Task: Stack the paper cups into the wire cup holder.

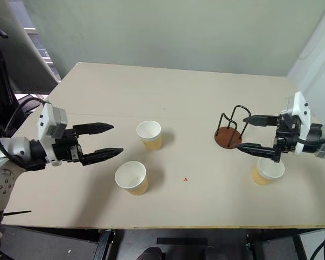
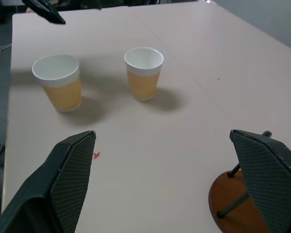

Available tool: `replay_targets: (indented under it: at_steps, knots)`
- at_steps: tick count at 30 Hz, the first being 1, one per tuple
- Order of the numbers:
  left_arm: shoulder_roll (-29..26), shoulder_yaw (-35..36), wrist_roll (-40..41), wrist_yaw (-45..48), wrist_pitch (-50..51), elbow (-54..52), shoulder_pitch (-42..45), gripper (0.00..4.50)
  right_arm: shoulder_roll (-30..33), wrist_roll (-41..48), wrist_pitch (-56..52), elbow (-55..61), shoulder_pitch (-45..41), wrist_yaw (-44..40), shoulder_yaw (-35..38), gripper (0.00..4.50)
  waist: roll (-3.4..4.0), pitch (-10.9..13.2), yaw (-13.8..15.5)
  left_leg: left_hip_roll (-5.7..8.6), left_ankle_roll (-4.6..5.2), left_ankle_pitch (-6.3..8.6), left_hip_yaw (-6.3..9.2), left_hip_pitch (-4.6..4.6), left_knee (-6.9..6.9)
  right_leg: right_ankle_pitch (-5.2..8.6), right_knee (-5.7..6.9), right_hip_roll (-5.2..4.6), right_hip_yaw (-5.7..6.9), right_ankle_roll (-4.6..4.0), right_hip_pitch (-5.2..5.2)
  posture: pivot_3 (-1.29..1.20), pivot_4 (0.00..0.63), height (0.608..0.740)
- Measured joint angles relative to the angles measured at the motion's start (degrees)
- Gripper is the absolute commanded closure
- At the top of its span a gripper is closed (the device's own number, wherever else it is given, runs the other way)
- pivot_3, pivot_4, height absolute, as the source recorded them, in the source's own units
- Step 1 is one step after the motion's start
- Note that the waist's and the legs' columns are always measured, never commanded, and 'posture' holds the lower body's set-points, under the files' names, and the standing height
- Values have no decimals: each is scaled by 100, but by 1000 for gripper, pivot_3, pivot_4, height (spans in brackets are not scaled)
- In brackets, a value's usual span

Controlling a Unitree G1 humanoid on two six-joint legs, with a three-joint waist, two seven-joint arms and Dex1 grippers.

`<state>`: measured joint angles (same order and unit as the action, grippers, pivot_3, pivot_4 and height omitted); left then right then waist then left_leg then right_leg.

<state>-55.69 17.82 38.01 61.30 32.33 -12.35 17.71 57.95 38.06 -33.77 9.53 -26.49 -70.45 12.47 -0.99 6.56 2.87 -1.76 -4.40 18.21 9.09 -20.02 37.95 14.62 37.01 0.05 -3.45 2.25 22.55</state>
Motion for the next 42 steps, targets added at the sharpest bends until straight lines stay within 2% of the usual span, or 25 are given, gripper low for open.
replay_targets:
  at_steps: [7,13,15,19,24,29,35,38,42]
  knots:
    - [-166,110,41,297,-3,45,10,15,128,219,-11,66,149,-330,216,0,1,0,10,0,-1,0,-2,-1,0,0,0,2,-2,0,1,0,150,740]
    - [-171,99,25,366,-9,124,112,15,118,183,16,145,210,-238,219,0,1,0,10,0,-1,0,-2,0,1,0,1,2,-3,0,1,0,150,740]
    - [-171,97,23,362,-12,126,119,15,74,-137,166,52,154,1,112,0,0,0,10,-2,0,0,-2,1,1,0,1,1,-3,0,1,0,150,740]
    - [-161,84,36,343,-12,92,97,15,-350,-965,132,-482,-428,992,-498,0,5,3,-25,-8,2,1,-4,9,0,-5,12,-1,-9,7,7,0,150,740]
    - [-165,276,275,392,47,-204,-167,15,-713,-1520,-174,-956,-923,1544,-1123,0,5,3,-18,-9,0,0,-6,-13,-5,-6,12,0,-11,6,32,0,150,740]
    - [-171,620,424,353,100,-494,-474,15,-1183,-2058,-262,-1717,-1544,1981,-1476,0,5,3,-11,-9,-2,0,-6,-16,-9,-6,12,-1,-12,6,40,0,150,740]
    - [-153,777,539,181,145,-752,-745,15,-1669,-2449,-170,-2482,-1791,2081,-1806,0,6,4,23,-9,-3,-1,-6,-17,-7,-6,15,-4,-12,6,42,0,150,740]
    - [-149,888,562,92,154,-836,-873,0,-1803,-2599,-47,-2773,-1877,2084,-1851,610,7,4,33,-8,-3,-1,-7,-19,-8,-6,15,-5,-12,6,44,0,150,740]
    - [-148,1004,573,47,175,-910,-1035,0,-1900,-2718,80,-2971,-1931,2079,-1852,2106,7,4,38,-7,-6,-2,-8,-19,-11,-6,15,-4,-11,5,45,0,150,740]
